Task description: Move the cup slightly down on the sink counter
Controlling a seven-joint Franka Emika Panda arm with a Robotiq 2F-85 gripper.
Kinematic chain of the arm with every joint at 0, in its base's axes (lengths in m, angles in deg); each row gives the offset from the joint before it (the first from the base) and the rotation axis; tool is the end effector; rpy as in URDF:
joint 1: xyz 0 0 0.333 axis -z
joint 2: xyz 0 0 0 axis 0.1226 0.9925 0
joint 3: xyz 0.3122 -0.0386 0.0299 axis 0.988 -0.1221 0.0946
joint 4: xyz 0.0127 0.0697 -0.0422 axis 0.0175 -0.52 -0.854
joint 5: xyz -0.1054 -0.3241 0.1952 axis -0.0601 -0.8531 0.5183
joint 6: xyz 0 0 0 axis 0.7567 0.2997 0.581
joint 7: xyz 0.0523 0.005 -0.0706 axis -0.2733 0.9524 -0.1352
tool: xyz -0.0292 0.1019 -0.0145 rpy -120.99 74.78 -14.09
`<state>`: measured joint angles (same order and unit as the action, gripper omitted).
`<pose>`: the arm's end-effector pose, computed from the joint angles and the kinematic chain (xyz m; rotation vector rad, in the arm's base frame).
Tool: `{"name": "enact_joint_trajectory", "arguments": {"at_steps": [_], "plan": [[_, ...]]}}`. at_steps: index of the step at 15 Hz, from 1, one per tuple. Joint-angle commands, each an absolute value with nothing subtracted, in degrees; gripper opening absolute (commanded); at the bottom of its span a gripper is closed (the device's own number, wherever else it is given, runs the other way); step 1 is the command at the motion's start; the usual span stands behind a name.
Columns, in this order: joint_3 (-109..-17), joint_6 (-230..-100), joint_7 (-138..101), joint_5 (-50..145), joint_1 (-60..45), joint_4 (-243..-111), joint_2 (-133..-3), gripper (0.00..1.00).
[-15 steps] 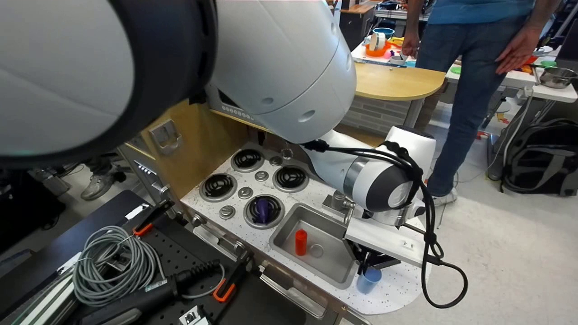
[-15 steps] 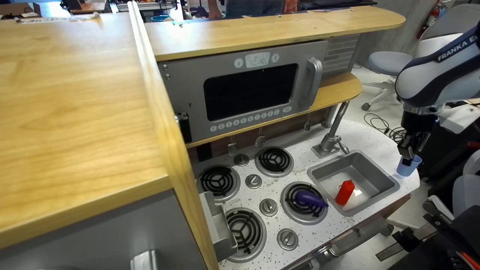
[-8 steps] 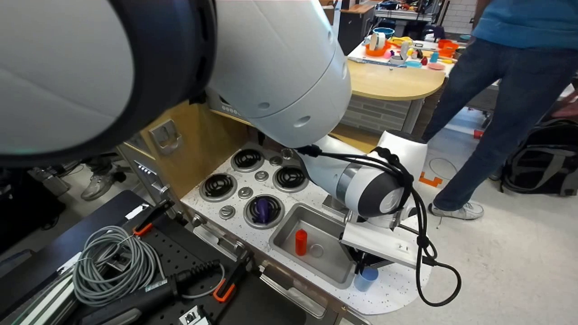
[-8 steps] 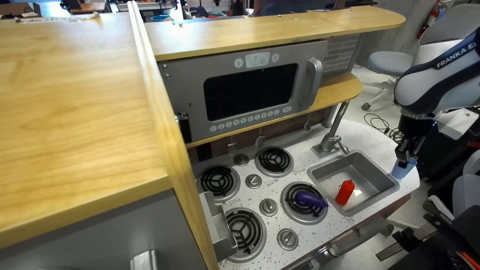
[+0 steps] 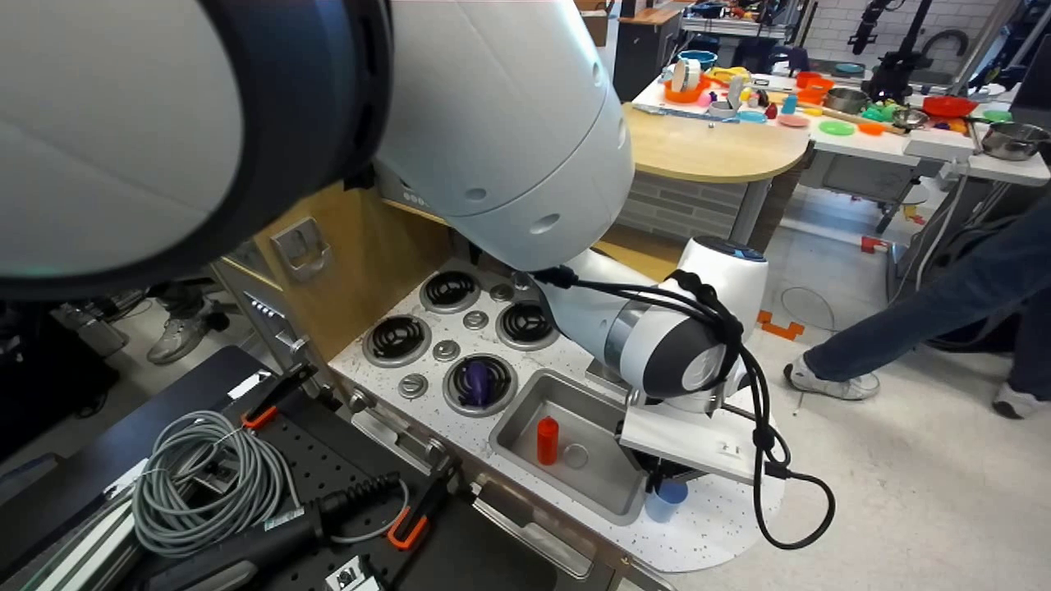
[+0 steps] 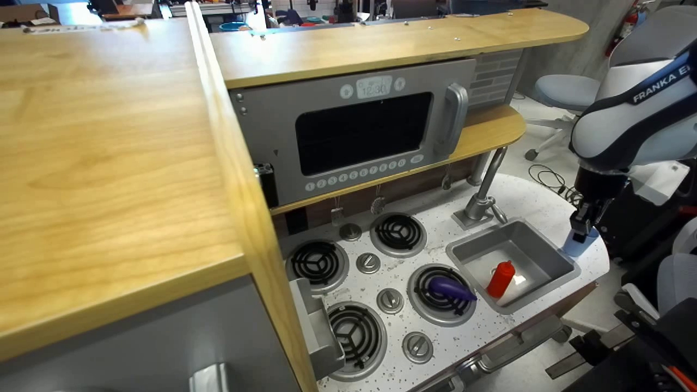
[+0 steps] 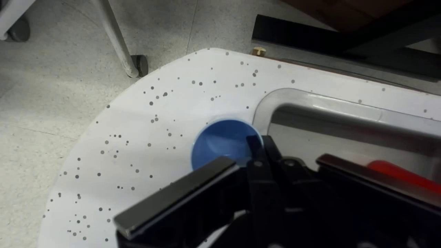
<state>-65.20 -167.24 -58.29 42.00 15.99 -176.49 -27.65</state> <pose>0.5653 -0.3119 0.0313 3.0409 0.4082 -0.4095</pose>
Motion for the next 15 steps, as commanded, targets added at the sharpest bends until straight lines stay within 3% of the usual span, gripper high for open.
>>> {"name": "enact_joint_trajectory", "arguments": {"at_steps": [1, 2, 4, 12, 15], "plan": [[-65.0, -168.1, -59.5, 40.7, 16.2, -179.6, -29.9, 0.01], [-65.1, -168.0, -59.3, 40.8, 16.1, -179.6, -29.9, 0.28], [-65.1, -167.6, -59.1, 40.9, 16.0, -179.6, -30.2, 0.34], [-64.0, -168.3, -62.6, 41.3, 16.6, -184.9, -37.1, 0.94], [-64.2, -165.5, -63.6, 42.0, 16.8, -188.4, -42.2, 1.0]]}}
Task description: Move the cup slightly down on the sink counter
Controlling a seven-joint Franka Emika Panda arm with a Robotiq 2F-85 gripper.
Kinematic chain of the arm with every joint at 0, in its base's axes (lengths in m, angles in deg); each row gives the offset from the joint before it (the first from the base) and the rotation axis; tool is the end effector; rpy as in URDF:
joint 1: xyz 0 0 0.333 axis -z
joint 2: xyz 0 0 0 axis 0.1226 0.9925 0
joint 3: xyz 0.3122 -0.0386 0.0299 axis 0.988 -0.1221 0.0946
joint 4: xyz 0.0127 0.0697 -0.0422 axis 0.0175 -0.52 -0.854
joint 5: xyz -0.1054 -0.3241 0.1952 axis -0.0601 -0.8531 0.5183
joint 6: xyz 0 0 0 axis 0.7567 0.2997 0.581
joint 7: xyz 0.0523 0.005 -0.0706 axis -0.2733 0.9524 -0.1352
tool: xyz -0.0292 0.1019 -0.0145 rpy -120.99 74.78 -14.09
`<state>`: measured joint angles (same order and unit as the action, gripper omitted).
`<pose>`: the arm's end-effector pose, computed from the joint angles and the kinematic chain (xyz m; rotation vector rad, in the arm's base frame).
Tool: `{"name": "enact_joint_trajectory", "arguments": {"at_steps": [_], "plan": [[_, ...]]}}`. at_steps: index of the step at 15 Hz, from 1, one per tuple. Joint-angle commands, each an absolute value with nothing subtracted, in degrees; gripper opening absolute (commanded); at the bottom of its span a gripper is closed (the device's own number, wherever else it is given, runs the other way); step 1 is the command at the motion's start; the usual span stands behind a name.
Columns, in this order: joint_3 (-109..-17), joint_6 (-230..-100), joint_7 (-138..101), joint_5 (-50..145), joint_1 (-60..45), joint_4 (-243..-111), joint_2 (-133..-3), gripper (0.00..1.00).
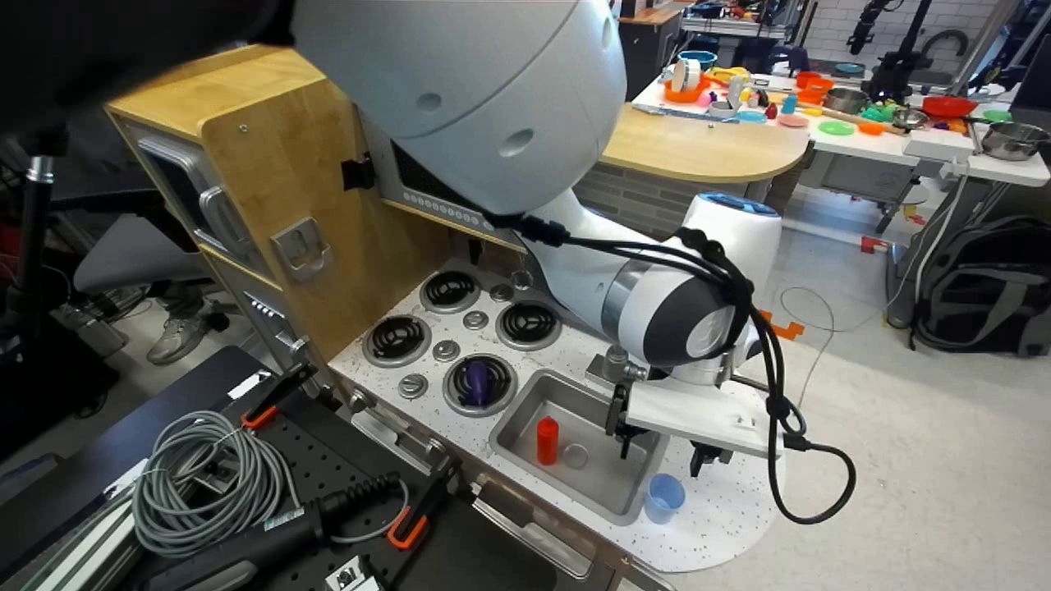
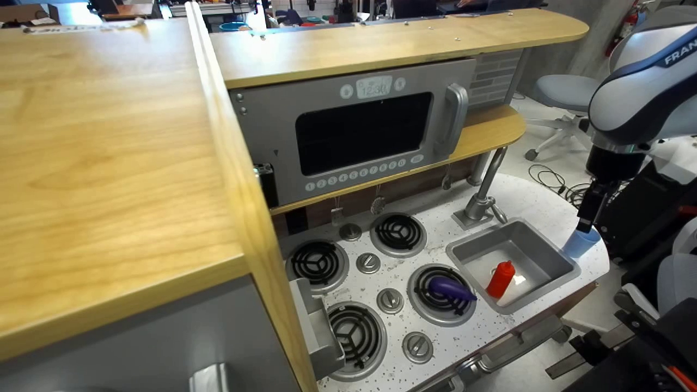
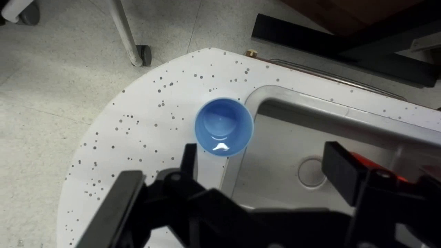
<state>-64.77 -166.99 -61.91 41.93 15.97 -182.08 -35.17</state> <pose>0.5640 -0.3066 0.0815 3.0354 0.4988 -0.3641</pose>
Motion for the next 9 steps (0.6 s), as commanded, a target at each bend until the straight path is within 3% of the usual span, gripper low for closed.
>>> {"name": "enact_joint_trajectory", "arguments": {"at_steps": [1, 9], "plan": [[-64.2, -164.8, -64.0, 42.2, 17.0, -189.5, -43.8, 1.0], [-63.4, -167.9, -63.7, 51.8, 19.8, -202.9, -60.8, 1.0]]}}
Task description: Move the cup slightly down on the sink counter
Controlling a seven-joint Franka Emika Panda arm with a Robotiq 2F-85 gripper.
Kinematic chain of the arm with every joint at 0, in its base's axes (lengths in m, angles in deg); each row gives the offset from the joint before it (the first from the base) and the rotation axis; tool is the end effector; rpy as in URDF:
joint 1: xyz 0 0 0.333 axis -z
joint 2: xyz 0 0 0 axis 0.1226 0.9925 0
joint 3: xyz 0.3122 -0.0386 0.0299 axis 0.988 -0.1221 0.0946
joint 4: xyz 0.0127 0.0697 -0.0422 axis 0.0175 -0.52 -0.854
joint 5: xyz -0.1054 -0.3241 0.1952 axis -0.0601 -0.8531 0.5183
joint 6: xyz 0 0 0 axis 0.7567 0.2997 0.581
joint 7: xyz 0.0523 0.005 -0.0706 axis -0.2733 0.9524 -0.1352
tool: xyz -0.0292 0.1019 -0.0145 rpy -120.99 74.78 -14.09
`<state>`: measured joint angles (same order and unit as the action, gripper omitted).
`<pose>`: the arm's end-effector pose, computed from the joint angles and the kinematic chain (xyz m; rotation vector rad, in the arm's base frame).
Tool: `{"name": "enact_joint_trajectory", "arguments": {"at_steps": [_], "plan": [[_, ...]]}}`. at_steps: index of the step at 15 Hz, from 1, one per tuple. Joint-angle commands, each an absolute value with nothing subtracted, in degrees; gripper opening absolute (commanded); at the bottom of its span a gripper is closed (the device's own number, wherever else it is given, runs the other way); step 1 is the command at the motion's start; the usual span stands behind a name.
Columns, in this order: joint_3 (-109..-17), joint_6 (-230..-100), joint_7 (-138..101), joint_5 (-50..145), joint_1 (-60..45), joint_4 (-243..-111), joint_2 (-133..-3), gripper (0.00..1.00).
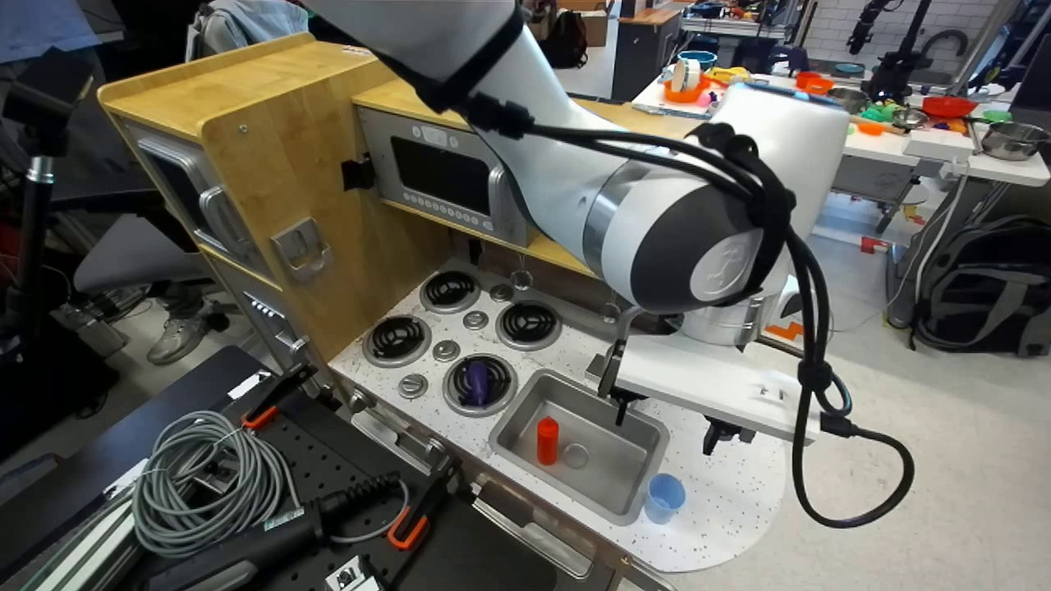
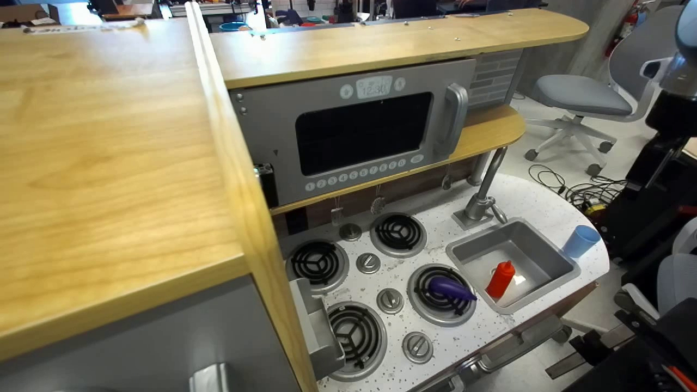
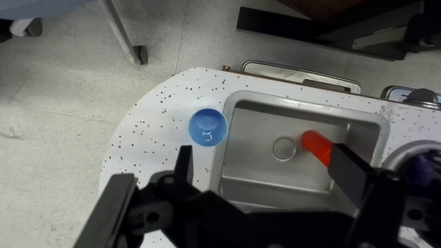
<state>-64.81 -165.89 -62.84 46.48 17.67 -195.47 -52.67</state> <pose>0.5264 -0.3085 0.1868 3.1008 0.3589 -0.2382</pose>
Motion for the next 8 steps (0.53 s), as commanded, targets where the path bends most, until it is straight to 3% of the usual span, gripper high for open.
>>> {"name": "enact_joint_trajectory", "arguments": {"at_steps": [1, 8], "plan": [[-63.6, -168.6, -64.1, 53.9, 19.9, -204.5, -62.7, 1.0], [-67.2, -166.7, -64.1, 53.7, 17.5, -206.1, -66.0, 1.0]]}}
